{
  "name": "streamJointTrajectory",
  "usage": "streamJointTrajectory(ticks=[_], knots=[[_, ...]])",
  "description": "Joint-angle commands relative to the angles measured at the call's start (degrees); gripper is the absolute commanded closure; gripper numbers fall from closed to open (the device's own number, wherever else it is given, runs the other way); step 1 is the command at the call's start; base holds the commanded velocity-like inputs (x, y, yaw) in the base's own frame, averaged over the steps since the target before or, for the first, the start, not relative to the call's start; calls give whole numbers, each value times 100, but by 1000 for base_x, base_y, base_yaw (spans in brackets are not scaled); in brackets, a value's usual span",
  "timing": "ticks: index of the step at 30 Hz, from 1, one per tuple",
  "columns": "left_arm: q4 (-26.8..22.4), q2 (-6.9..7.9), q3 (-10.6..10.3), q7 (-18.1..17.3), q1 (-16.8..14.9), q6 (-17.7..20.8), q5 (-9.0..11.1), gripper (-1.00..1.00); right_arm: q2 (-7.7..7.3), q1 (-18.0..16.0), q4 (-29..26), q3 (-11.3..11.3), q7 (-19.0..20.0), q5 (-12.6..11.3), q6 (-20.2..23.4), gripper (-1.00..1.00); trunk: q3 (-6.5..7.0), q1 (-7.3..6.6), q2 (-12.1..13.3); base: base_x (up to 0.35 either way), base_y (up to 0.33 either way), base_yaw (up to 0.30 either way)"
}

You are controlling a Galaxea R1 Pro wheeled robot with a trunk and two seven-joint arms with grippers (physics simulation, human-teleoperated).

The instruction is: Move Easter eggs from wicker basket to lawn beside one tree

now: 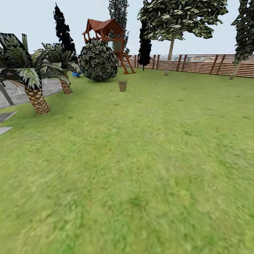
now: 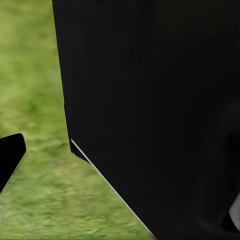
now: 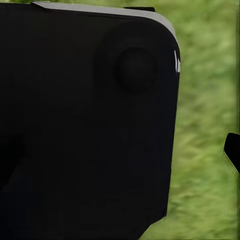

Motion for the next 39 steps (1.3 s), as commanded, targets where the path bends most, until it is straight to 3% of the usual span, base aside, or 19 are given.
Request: streamJointTrajectory(ticks=[1, 39], knots=[[-5, -1, 2, 2, -1, -3, 5, -100, 0, -3, 7, 1, 0, -1, -19, -100, -4, 3, -2, 340, 0, 0], [-5, -1, 2, 2, 2, -3, 5, -100, 83, -3, 44, -10, 13, -5, -24, -100, -4, 3, -2, 340, 26, 0]])
